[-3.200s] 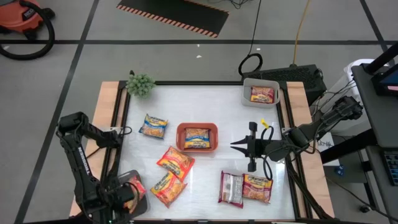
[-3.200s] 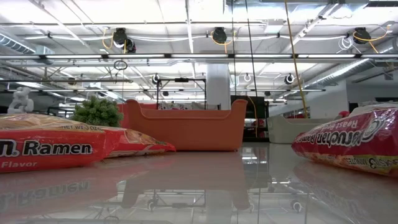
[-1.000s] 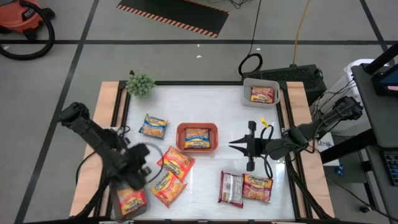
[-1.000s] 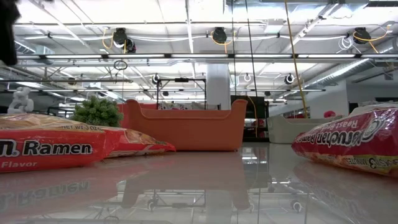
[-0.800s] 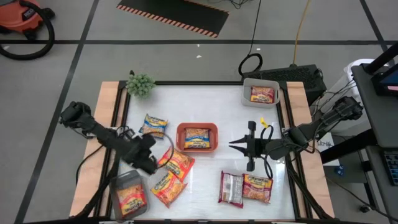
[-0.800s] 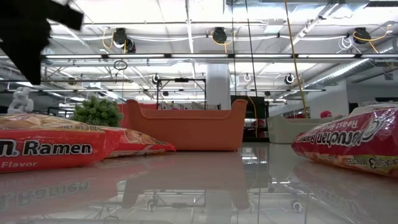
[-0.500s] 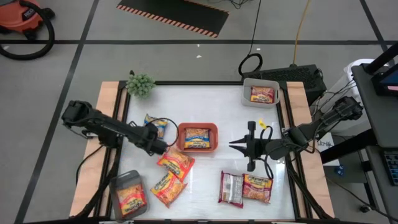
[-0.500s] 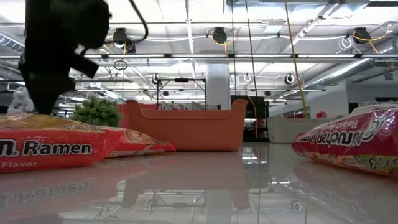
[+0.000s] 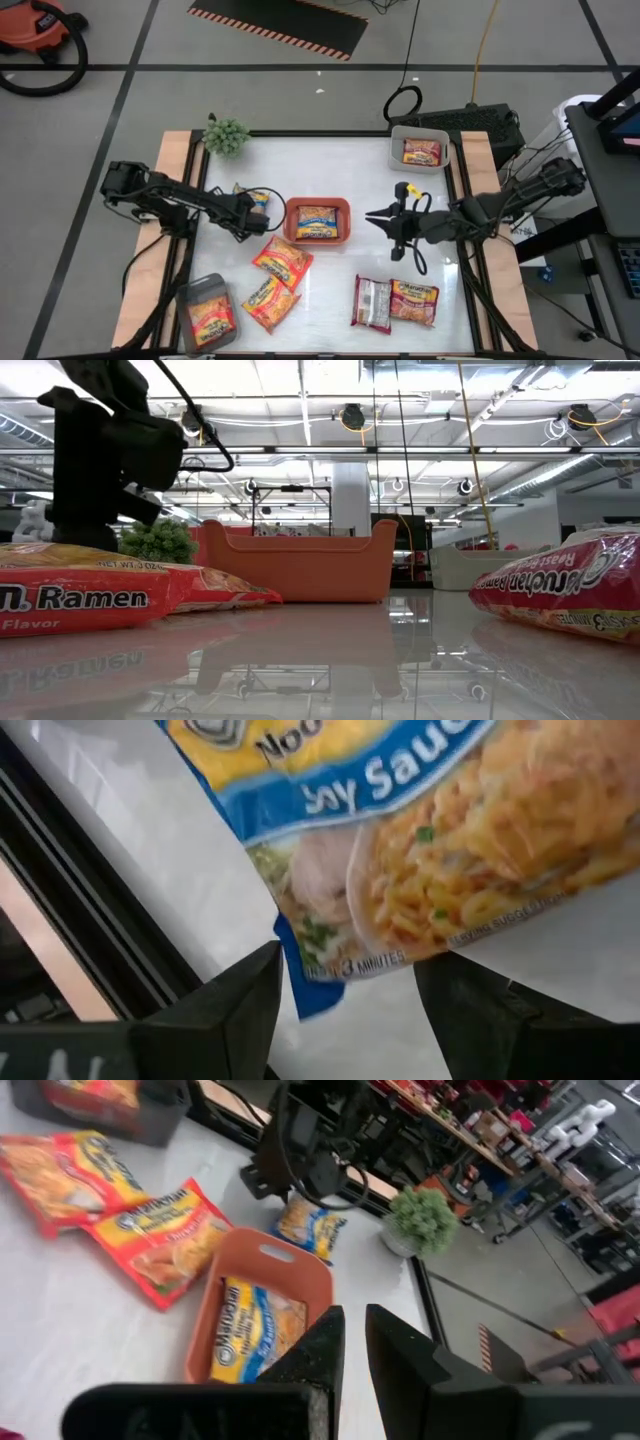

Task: Sort Maruchan noodles
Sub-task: Put the blue noodle pack into the orange bin

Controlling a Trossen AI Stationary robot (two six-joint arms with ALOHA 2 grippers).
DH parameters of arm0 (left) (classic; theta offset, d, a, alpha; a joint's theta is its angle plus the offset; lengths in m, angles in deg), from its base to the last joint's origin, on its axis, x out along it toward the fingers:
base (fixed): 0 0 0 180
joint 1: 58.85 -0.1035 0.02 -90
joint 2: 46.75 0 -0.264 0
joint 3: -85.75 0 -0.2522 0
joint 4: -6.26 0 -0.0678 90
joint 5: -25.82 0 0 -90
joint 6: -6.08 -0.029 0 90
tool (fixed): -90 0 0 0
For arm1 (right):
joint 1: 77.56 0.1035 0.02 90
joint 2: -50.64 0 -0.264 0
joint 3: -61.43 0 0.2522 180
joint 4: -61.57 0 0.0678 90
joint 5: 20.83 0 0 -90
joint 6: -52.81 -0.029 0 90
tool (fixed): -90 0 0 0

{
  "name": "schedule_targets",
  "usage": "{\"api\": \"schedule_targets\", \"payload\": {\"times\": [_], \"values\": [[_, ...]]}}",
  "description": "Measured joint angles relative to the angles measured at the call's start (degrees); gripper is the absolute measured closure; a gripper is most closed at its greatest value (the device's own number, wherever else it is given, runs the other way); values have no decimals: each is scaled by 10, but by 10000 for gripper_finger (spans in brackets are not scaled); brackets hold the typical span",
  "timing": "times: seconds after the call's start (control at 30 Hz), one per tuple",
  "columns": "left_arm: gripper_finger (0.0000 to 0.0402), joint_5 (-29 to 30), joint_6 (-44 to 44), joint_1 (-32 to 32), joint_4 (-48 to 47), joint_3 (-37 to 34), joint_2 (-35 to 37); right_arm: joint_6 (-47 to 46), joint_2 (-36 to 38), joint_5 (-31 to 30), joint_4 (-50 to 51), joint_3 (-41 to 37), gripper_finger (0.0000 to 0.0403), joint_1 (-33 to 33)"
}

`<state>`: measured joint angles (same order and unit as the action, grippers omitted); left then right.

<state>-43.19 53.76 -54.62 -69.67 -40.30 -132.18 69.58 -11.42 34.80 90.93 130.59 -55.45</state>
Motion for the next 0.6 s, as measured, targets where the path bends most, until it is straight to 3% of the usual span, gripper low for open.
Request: {"api": "schedule_targets", "payload": {"times": [0.6], "values": [[169,14,-56,-18,93,0,0,-12,0,1,24,0,365,-19]]}}
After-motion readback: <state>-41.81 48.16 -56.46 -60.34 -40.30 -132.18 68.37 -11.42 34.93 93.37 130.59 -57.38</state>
